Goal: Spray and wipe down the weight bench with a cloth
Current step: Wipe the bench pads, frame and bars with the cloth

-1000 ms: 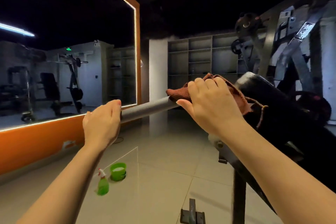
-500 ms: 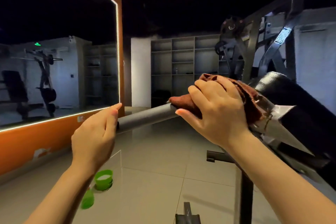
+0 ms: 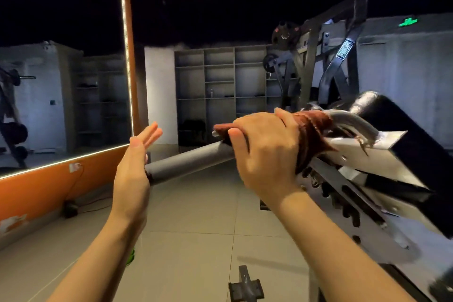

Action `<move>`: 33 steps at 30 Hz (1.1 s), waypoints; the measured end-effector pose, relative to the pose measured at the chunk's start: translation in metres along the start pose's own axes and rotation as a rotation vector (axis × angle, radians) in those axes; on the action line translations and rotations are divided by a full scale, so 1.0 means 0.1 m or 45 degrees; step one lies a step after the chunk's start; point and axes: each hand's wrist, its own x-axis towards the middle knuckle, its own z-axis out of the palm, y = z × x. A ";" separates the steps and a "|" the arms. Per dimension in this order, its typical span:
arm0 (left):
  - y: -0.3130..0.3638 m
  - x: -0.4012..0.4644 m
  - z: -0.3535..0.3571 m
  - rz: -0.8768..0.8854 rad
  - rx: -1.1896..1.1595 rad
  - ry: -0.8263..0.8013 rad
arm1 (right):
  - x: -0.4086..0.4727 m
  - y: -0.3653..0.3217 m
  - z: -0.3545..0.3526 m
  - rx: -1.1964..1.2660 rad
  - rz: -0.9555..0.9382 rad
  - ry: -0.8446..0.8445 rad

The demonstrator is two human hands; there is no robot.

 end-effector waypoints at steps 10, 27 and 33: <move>-0.06 -0.02 -0.21 0.014 -0.066 -0.264 | -0.30 -0.41 0.26 -0.155 -0.474 -0.151; -0.05 0.02 -0.09 0.011 -0.251 -0.231 | 0.15 0.44 -0.14 -0.196 0.515 0.118; -0.12 -0.06 -0.18 -0.068 -0.371 -0.211 | -0.12 -0.35 0.13 -0.116 0.088 -0.097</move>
